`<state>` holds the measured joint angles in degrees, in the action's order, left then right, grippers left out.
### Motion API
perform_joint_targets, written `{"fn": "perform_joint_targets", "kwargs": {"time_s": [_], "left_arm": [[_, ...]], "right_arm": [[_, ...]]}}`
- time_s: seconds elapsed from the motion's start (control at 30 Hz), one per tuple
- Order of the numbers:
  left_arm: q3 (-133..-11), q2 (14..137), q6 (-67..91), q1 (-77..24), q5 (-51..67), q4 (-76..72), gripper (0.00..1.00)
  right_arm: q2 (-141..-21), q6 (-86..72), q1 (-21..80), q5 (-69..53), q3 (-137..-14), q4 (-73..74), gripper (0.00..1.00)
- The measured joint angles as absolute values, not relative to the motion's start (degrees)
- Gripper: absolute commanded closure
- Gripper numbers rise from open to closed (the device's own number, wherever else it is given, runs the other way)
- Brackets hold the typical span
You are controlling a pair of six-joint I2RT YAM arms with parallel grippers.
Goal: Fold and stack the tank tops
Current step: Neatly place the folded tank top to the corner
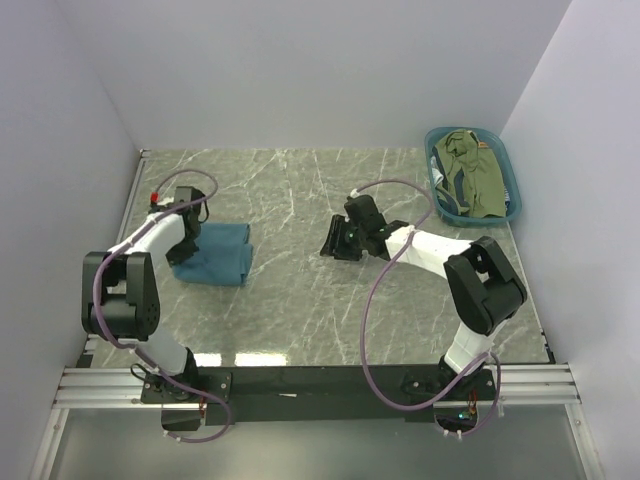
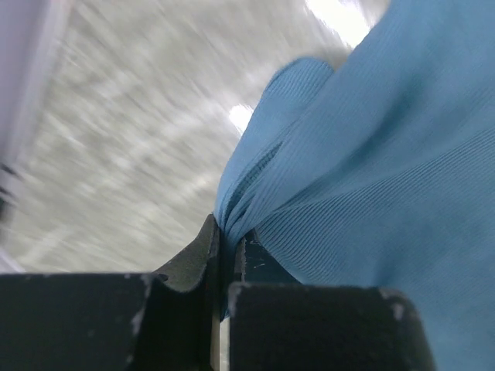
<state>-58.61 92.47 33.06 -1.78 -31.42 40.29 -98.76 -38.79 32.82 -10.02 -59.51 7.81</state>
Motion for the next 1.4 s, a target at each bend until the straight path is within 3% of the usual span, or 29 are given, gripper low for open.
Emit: {"fn": "perform_joint_targets", "kwargs": {"time_s": [0.27,0.73,0.9,0.93,0.97,1.23,1.3,1.4], "left_arm": [[-59.86,92.66,22.28,7.46,-35.92,39.83,0.99],[-63.61,99.0,17.67,17.12,-39.62,38.26,0.97],[-67.05,101.86,19.38,17.32,-41.54,38.96,0.82],[-67.51,102.19,20.45,17.34,-41.82,39.44,0.68],[-67.68,102.28,21.34,17.39,-42.09,40.03,0.3],[-69.36,99.92,30.94,17.8,-44.03,46.26,0.21],[-70.0,97.12,32.69,17.82,-43.62,47.18,0.14],[-71.55,92.07,34.72,17.82,-41.43,47.46,0.13]], "right_arm": [[-99.68,-40.23,34.3,-10.63,-59.51,6.26,0.49],[-99.79,-41.34,35.4,-10.72,-55.88,3.57,0.5],[-99.79,-41.32,35.48,-10.66,-55.64,3.38,0.5],[-99.79,-41.32,35.48,-10.68,-55.57,3.36,0.5],[-99.79,-41.34,35.48,-10.66,-55.48,3.36,0.5],[-98.85,-41.32,35.99,-10.5,-55.44,3.6,0.49],[-98.37,-41.32,36.1,-10.31,-55.44,3.79,0.49],[-97.73,-41.32,36.14,-9.69,-55.46,4.51,0.49]]}}
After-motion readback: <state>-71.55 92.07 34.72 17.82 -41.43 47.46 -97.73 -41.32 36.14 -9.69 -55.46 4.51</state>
